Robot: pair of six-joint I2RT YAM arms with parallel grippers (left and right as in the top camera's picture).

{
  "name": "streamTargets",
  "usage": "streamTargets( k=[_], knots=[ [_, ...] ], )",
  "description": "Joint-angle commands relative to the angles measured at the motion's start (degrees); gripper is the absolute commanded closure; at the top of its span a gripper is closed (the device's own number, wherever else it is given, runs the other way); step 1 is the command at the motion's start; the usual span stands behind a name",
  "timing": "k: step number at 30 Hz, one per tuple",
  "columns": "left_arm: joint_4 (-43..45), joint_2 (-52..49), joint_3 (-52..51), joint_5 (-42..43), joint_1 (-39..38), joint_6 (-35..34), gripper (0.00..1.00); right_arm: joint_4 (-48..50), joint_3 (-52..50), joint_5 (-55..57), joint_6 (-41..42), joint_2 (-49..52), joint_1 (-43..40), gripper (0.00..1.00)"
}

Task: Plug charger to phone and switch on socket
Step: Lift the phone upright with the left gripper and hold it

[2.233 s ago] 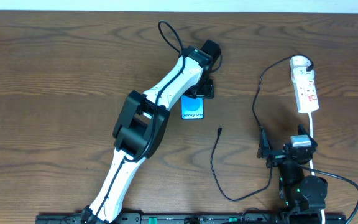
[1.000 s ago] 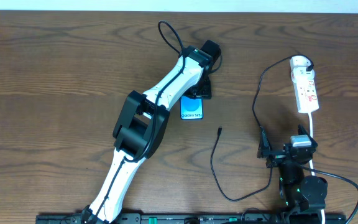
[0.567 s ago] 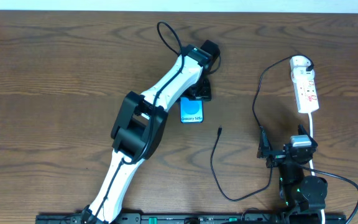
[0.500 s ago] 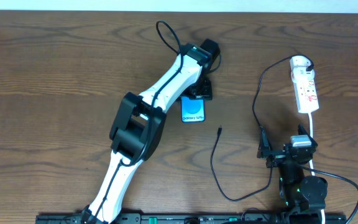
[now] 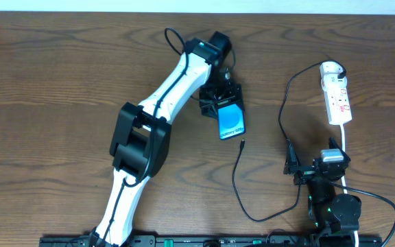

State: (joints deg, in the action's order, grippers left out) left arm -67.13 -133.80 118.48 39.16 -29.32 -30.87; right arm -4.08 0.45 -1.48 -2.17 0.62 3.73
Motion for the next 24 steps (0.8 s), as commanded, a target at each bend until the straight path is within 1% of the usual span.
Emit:
streamTargets(
  k=[1,3,8,17,20,24],
  knots=[
    [-0.3,2.2,-0.1,17.3,2.0,-0.3,0.27,-0.2,-0.1,0.3,-0.7,-0.3,0.0,0.01],
    [-0.3,2.2,-0.1,24.2,3.5,-0.3,0.27,-0.2,-0.1,0.3,-0.7,-0.3,0.0,0.01],
    [-0.3,2.2,-0.1,36.2,6.8,-0.3,0.27,-0.2,-0.1,0.3,-0.7,-0.3,0.0,0.01],
    [-0.3,2.2,-0.1,47.1,13.6,-0.3,0.27,-0.2,-0.1,0.3,-0.7,-0.3,0.0,0.01],
    [-0.3,2.2,-0.1,49.5,15.3,-0.5,0.27,-0.2,-0.1,0.3,-0.7,-0.3,0.0,0.01],
    [-0.3,2.2,-0.1,50.6,17.3,-2.6,0.27,-0.2,-0.1,0.3,-0.7,-0.3,0.0,0.01]
  ],
)
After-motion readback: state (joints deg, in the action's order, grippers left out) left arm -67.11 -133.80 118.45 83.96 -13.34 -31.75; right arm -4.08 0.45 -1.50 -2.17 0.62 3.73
